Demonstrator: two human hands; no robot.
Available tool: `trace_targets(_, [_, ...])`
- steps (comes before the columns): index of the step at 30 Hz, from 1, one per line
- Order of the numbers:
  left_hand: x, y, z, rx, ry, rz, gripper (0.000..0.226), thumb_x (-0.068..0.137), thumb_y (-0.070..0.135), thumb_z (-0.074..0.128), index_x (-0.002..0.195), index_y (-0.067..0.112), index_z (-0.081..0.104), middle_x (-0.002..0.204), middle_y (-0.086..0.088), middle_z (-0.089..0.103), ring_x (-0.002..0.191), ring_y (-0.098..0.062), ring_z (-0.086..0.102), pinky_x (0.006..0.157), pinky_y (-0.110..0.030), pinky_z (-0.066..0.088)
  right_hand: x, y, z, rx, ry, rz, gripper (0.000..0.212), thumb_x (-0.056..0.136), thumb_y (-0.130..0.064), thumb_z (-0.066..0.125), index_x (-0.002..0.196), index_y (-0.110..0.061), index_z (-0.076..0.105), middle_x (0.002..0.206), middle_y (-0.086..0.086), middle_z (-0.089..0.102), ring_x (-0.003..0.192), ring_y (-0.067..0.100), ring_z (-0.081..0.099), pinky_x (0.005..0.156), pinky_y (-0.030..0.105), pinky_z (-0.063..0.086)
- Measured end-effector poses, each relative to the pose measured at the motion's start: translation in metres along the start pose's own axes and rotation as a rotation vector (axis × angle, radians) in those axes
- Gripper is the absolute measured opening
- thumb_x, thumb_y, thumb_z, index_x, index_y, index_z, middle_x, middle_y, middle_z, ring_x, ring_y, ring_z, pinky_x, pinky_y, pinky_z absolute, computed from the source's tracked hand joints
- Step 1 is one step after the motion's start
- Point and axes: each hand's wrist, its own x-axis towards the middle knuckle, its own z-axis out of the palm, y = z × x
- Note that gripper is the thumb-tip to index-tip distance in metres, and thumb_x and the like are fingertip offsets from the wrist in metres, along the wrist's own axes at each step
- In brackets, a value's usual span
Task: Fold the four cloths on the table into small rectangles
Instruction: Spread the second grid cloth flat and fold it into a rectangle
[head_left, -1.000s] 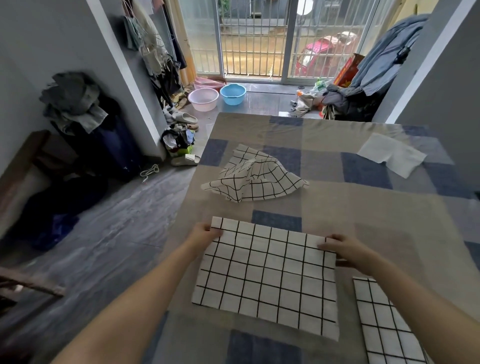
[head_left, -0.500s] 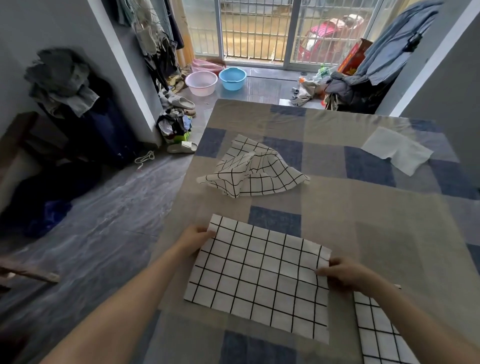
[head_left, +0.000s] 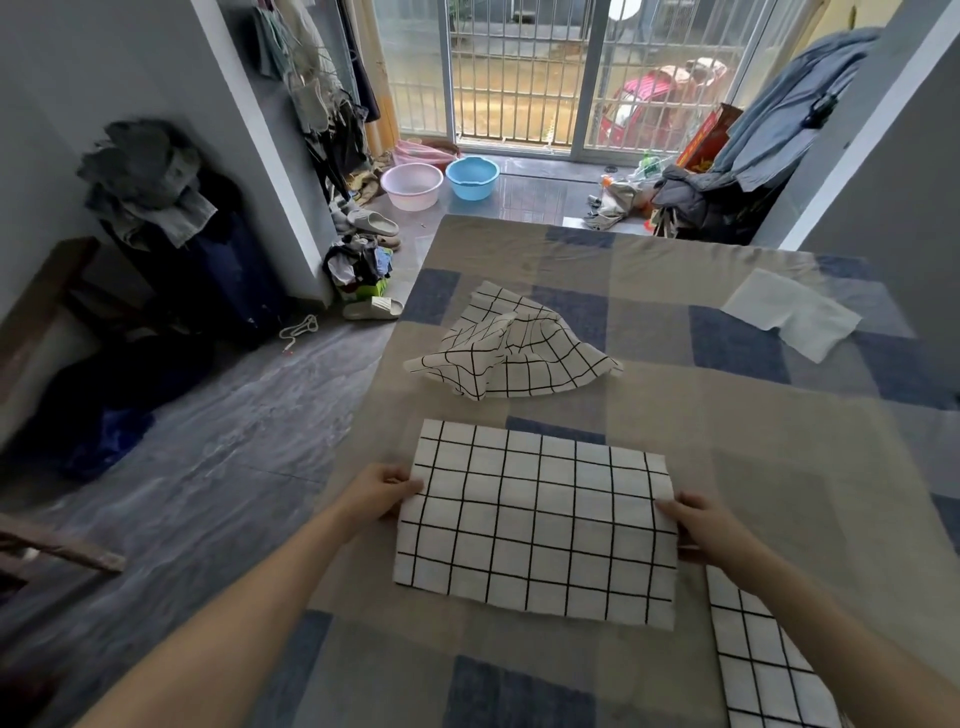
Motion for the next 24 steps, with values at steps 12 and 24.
trace_targets(12, [0.002,0.028,-0.005,-0.288,0.11,-0.003,0.019,0.09,0.014,0.065,0.105,0.018,0.054,0.092,-0.004,0.063,0.075,-0.014,0.058,0.066,-0.025,0.044,-0.002,-0.024,-0.005,0.057,0.176,-0.111,0.039,0.085,-0.012,0.071,0.118,-0.004,0.052,0.095,0.014,0.06,0.072,0.018,0.053,0.06,0.028,0.04])
trace_targets(24, [-0.026,0.033,-0.016,-0.183,0.226,0.313,0.013,0.087,0.0,0.065,0.094,0.008,0.074,0.085,0.003,0.072,0.07,0.009,0.063,0.069,-0.006,0.045,-0.052,-0.026,-0.005,0.07,0.306,-0.472,0.033,0.083,-0.008,0.073,0.111,-0.011,0.056,0.076,0.012,0.064,0.064,0.006,0.06,0.061,0.014,0.048])
